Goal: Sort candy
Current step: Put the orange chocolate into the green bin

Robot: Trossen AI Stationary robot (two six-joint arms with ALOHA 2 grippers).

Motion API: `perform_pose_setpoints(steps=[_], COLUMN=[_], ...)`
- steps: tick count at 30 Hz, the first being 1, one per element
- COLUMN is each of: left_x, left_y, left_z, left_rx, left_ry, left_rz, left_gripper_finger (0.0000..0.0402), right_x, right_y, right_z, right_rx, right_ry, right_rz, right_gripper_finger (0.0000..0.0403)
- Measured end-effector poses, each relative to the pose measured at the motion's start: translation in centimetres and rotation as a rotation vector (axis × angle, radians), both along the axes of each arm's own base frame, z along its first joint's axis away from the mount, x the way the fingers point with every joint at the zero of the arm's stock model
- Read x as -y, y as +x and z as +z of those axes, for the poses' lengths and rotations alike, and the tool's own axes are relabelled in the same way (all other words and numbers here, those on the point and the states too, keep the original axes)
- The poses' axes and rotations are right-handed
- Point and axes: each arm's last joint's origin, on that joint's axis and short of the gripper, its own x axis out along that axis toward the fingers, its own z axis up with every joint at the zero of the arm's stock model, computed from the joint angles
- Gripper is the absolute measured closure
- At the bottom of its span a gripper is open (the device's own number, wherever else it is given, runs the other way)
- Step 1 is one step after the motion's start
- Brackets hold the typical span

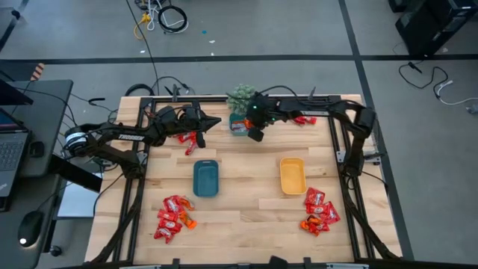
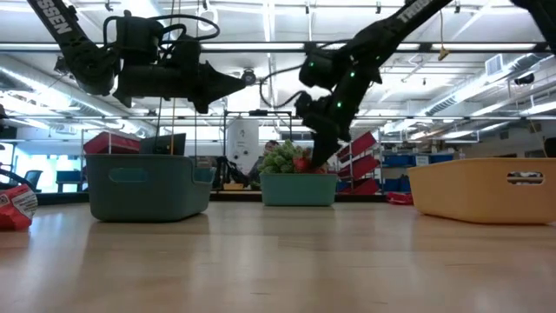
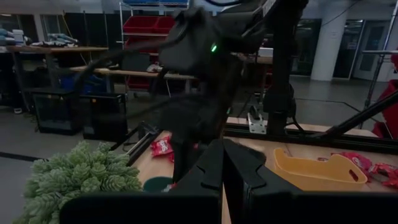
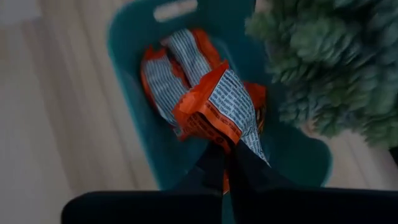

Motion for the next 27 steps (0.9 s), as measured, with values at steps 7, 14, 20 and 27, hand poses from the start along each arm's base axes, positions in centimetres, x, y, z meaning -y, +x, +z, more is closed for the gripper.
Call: perform_pose_setpoints(steps=[7, 14, 20, 27], left_x=[0.0, 0.0, 0.0, 0.0], left_y=[0.0, 0.0, 0.0, 0.0], left_z=[0.0, 0.0, 0.0, 0.0], left_rx=[-0.002, -0.003, -0.003, -0.003], left_ry=[0.0, -0.001, -0.001, -0.001], left_rz=[0.0, 0.0, 0.0, 0.0], left_gripper_finger=[0.0396, 0.0396, 0.0396, 0.0396], right_x=[0.2, -1.1, -4.2, -9.3], right_y=[-0.1, -0.3, -2.7, -6.1], right_z=[-1.2, 1.1, 5.1, 8.4], right_rx=[-0.075, -0.044, -0.06, -0.064], right_ry=[0.0, -0.053, 0.038, 0.108], right_rz=[0.063, 0.138, 0.221, 0.242], right_gripper_finger=[0.0347, 0.0255, 0.026, 0.0392])
